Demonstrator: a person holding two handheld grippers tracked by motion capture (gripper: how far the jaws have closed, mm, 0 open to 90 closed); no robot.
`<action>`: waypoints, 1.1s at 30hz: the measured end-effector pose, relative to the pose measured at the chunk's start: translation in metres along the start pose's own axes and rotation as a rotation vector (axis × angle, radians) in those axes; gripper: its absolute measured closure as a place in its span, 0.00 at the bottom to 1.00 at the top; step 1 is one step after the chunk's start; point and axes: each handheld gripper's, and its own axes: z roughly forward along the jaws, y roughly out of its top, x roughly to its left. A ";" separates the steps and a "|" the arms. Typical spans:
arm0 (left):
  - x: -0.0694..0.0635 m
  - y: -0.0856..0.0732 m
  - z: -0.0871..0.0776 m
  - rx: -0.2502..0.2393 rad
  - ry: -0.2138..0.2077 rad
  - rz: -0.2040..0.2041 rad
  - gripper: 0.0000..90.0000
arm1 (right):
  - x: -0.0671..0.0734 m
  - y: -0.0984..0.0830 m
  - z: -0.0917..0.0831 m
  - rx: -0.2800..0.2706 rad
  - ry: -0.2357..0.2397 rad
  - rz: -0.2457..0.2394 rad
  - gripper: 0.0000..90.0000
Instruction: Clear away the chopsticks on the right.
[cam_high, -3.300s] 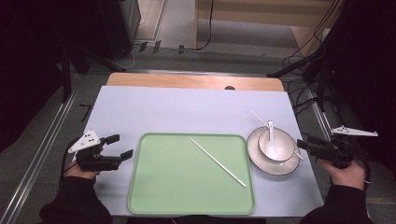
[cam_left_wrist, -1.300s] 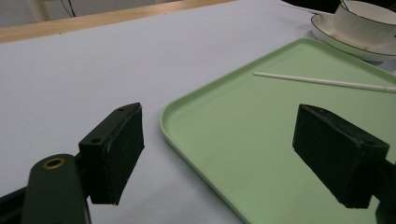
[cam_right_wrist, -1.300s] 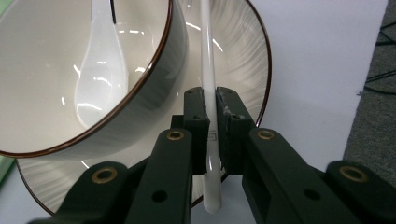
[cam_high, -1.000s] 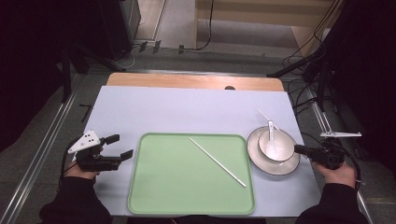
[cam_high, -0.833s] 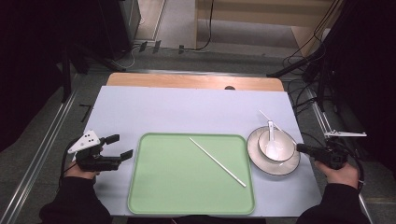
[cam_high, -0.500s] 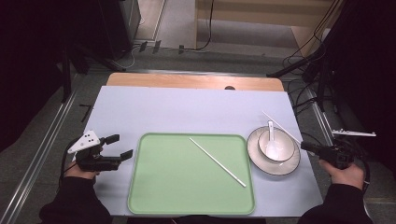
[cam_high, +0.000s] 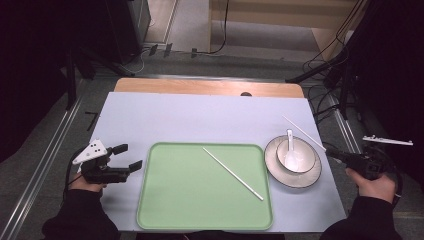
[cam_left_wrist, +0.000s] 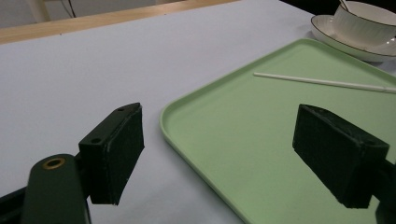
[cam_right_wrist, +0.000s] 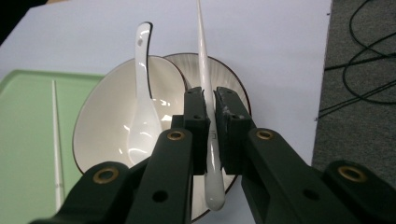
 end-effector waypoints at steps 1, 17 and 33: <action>0.000 0.000 0.000 0.000 0.000 0.000 0.19 | 0.001 0.001 -0.001 -0.006 0.001 0.002 0.94; 0.000 0.000 0.000 -0.002 0.001 0.000 0.19 | 0.037 0.008 -0.005 -0.013 0.060 -0.045 0.94; 0.000 0.000 -0.001 0.000 0.001 0.000 0.19 | 0.076 0.005 0.005 0.021 0.119 -0.110 0.94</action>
